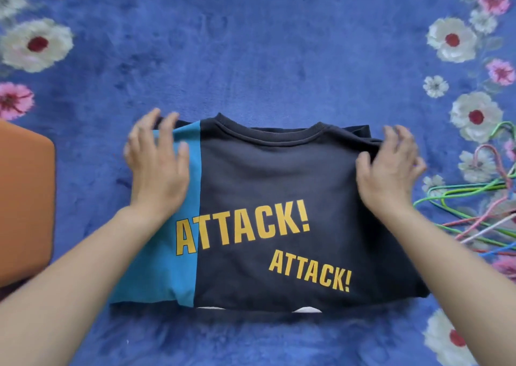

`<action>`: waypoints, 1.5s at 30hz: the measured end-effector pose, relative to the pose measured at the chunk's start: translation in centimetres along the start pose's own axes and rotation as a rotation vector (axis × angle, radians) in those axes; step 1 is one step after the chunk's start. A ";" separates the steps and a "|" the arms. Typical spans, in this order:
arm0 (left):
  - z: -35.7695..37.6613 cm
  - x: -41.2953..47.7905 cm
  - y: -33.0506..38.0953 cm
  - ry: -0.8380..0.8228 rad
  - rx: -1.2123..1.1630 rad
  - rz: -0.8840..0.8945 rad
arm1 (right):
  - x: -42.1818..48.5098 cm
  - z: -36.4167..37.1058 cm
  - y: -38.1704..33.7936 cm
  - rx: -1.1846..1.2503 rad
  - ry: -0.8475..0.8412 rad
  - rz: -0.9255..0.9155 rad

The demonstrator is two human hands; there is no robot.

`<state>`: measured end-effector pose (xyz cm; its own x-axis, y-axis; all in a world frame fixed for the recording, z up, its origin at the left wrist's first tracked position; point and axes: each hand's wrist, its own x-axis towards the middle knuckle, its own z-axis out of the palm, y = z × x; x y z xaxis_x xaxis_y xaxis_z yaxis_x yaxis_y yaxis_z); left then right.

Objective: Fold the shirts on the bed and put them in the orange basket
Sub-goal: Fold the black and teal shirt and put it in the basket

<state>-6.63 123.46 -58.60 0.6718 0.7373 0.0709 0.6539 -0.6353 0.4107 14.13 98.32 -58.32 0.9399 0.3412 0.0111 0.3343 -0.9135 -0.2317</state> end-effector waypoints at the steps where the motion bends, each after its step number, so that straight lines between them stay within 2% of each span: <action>1: 0.5 -1.4 0.8 -0.058 0.033 0.106 | -1.1 0.4 -0.7 0.013 -0.046 -0.123; 3: 1.5 -4.4 1.4 -0.236 0.139 0.201 | -3.0 1.4 -1.8 -0.054 -0.254 -0.404; 4: 2.0 -5.3 0.9 -0.307 0.178 0.149 | -3.4 1.9 -1.9 -0.129 -0.363 -0.493; 5: 2.4 -5.8 0.0 -0.352 0.206 0.062 | -3.1 2.2 -1.6 -0.188 -0.443 -0.501; 6: 2.7 -6.1 -1.1 -0.377 0.237 -0.001 | -2.4 2.5 -0.8 -0.228 -0.482 -0.429; 9: 3.0 -6.0 -3.1 -0.386 0.313 0.002 | 0.4 2.4 1.9 -0.316 -0.481 -0.163; 11: 3.0 -6.3 -2.6 -0.374 0.274 0.000 | 0.7 1.6 3.0 -0.296 -0.465 -0.059; 13: 2.6 -7.3 -1.8 -0.328 0.223 -0.056 | -1.1 1.3 3.5 -0.205 -0.340 -0.073; 15: 2.1 -9.5 -1.9 -0.312 0.197 -0.131 | -4.8 1.2 3.8 -0.101 -0.306 -0.167; 17: 1.5 -12.4 -2.6 -0.296 0.196 -0.237 | -9.5 1.3 4.6 -0.053 -0.395 -0.238; 19: 0.6 -14.9 -3.2 -0.246 0.168 -0.351 | -12.9 1.1 5.8 -0.028 -0.423 -0.184; 24: -2.1 -18.0 -3.0 -0.036 -0.033 -0.682 | -15.2 -1.3 7.3 0.032 -0.183 0.094; 27: -3.2 -18.2 -3.3 0.010 -0.155 -0.842 | -16.0 -2.5 8.3 0.089 -0.163 0.226; 29: -3.7 -17.6 -3.5 -0.143 -0.159 -0.919 | -16.4 -2.8 9.2 0.106 -0.205 0.243; 31: -4.6 -16.8 -4.0 -0.409 -0.013 -0.768 | -16.3 -3.0 9.6 0.125 -0.246 0.280; 33: -5.8 -15.8 -5.5 -0.526 0.068 -0.611 | -15.6 -3.2 9.8 0.157 -0.275 0.331; 35: -7.0 -15.1 -7.5 -0.499 0.064 -0.568 | -14.6 -3.5 10.2 0.194 -0.314 0.356; 38: -6.6 -16.0 -8.3 -0.375 -0.031 -0.617 | -14.0 -3.8 10.8 0.194 -0.366 0.330; 39: -5.8 -16.8 -7.6 -0.258 -0.135 -0.703 | -14.0 -3.8 10.9 0.179 -0.364 0.336; 42: -4.0 -18.1 -4.1 0.134 -0.676 -1.252 | -14.3 -3.7 11.1 0.161 -0.395 0.434; 43: -3.7 -18.0 -3.3 0.226 -0.896 -1.362 | -14.4 -3.6 11.0 0.179 -0.406 0.474; 45: -3.5 -17.4 -2.7 0.299 -1.204 -1.422 | -14.3 -3.7 10.9 0.253 -0.409 0.530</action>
<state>-21.30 113.10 -57.75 -0.2389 0.5932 -0.7688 -0.0555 0.7821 0.6207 4.64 82.66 -57.45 0.8538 -0.0329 -0.5195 -0.2328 -0.9168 -0.3245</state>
